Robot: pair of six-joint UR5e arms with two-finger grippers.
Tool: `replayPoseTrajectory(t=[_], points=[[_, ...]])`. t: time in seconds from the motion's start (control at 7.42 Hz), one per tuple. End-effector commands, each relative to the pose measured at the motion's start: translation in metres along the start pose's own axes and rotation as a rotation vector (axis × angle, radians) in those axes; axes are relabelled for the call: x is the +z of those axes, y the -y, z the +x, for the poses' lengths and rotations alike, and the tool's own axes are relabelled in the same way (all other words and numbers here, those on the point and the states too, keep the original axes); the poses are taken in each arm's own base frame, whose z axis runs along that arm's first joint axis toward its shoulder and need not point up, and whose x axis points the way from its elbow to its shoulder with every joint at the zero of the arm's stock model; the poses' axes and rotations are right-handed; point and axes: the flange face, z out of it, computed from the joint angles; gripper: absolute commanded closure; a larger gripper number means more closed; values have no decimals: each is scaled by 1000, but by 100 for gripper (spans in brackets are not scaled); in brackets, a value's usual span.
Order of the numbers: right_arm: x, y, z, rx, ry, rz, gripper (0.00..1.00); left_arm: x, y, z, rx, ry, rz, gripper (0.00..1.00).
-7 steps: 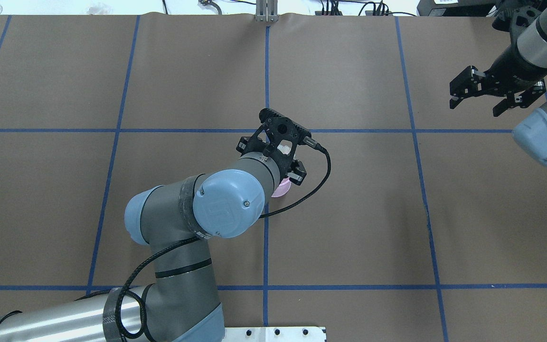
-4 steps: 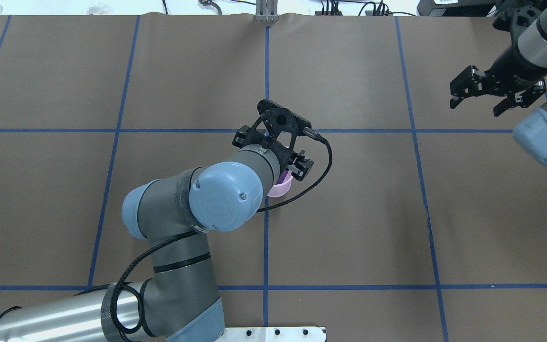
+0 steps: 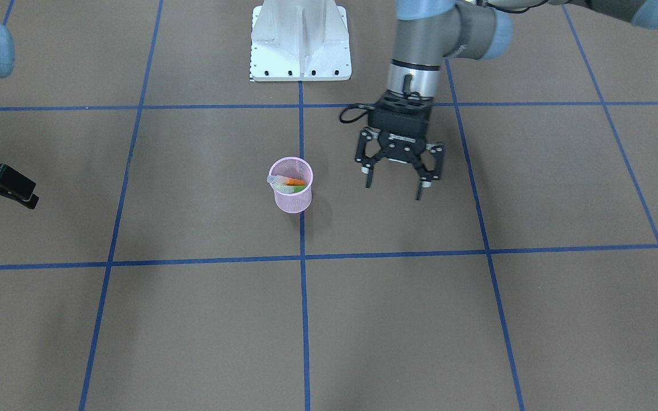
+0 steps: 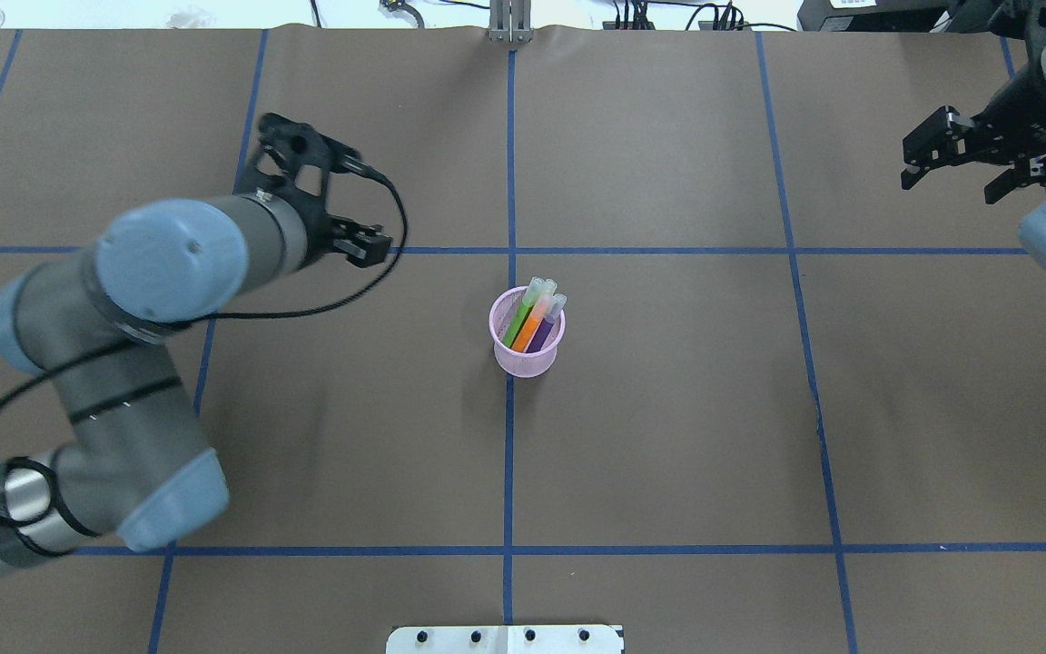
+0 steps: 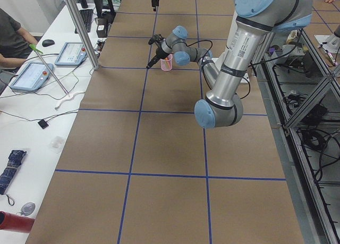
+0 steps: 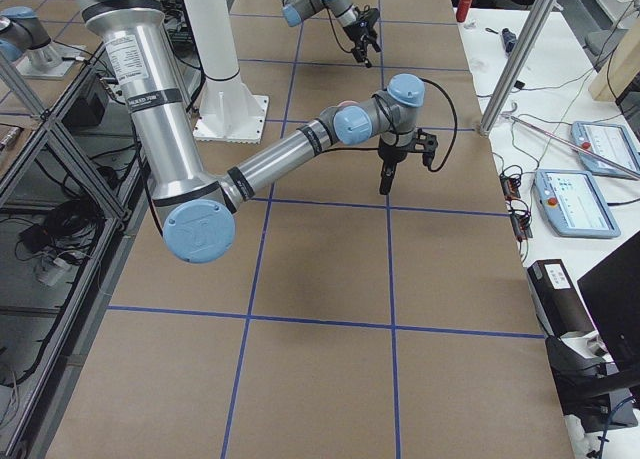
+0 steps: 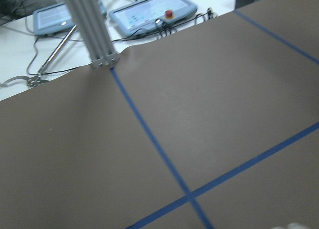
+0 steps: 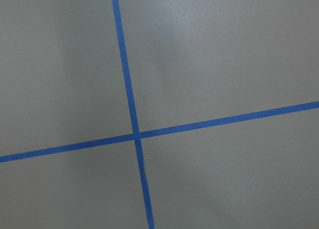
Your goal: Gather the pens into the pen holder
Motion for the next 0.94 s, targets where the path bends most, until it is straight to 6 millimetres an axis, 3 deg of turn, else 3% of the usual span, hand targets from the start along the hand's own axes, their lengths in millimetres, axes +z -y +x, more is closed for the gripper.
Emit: replayPoseTrajectory(t=[0.0,0.13,0.27,0.54,0.67,0.81], points=[[-10,21,56,-54,-20,15,1,-18,-7,-184,-209,-51,-234,1],[-14,29,84,-75,-31,18,1,-34,-18,-264,-204,-61,-290,1],[-18,30,109,-100,-39,22,1,-34,-38,-327,-151,-87,-349,1],[-22,22,167,-134,-23,8,1,-25,-67,-447,-231,-102,-496,1],[-24,20,191,-132,-5,1,0,-21,-71,-482,-202,-101,-544,1],[-39,21,210,-147,0,24,1,-41,-63,-506,-265,-88,-548,1]])
